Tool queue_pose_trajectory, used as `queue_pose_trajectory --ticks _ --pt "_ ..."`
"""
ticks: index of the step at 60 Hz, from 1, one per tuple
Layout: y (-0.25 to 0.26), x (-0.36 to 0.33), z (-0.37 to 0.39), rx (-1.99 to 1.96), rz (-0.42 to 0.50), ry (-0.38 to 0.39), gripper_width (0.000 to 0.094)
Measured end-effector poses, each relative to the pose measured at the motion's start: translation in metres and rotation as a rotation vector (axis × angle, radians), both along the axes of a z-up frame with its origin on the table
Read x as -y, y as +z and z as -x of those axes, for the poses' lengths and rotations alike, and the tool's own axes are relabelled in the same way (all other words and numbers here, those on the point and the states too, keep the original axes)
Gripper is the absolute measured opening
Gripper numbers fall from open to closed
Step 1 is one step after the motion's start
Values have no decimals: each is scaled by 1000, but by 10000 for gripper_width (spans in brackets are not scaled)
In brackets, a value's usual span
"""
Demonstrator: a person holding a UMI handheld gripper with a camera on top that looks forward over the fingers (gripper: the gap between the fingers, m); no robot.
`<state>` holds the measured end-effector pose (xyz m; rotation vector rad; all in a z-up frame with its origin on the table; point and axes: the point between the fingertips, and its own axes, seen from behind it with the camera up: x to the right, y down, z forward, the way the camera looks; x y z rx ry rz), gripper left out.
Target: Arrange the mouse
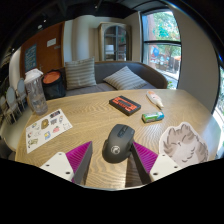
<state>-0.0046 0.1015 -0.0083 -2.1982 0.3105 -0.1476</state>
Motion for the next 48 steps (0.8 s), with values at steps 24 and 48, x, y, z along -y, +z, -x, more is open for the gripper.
queue_pose_trajectory --ticks 24,48 --pt "-10 -66 -11 55 63 59 669" --pt "43 -4 -47 179 40 24 405"
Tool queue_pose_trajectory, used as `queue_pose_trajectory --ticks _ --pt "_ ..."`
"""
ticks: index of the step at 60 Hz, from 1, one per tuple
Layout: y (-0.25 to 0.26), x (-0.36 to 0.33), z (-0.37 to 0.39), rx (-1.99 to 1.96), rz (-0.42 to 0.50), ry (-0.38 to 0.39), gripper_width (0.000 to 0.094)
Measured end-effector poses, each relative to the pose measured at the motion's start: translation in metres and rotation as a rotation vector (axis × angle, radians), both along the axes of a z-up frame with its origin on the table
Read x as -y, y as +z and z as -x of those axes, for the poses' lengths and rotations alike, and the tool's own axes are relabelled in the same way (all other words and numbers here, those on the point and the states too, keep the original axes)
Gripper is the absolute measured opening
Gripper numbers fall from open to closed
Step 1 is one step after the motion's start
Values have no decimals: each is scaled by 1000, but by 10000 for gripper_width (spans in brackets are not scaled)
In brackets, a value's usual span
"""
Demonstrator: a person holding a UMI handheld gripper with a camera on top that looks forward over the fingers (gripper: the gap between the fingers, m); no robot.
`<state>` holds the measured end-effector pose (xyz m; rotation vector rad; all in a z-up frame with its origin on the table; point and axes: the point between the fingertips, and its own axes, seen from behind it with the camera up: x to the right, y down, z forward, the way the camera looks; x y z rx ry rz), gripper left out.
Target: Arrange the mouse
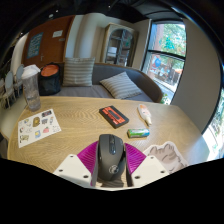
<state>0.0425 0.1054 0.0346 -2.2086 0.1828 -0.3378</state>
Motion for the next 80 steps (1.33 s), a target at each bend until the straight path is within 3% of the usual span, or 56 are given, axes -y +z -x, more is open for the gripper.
queue_pose_trajectory --ticks 7,16,35,42,47,51,54,65,80 --pt "35 58 -64 95 -8 -56 404" --pt "26 104 -145 74 6 -119 401" --pt "-44 118 -181 -25 97 -72 399" --pt "-40 115 -178 -29 75 -76 401" --pt "-42 118 -181 -18 98 -102 499" --pt "-33 126 -180 22 110 -133 686" --pt "-20 130 -171 34 84 -139 765" --pt "28 168 -124 -23 -46 -196 805" --pt "65 256 -45 61 -114 -264 839"
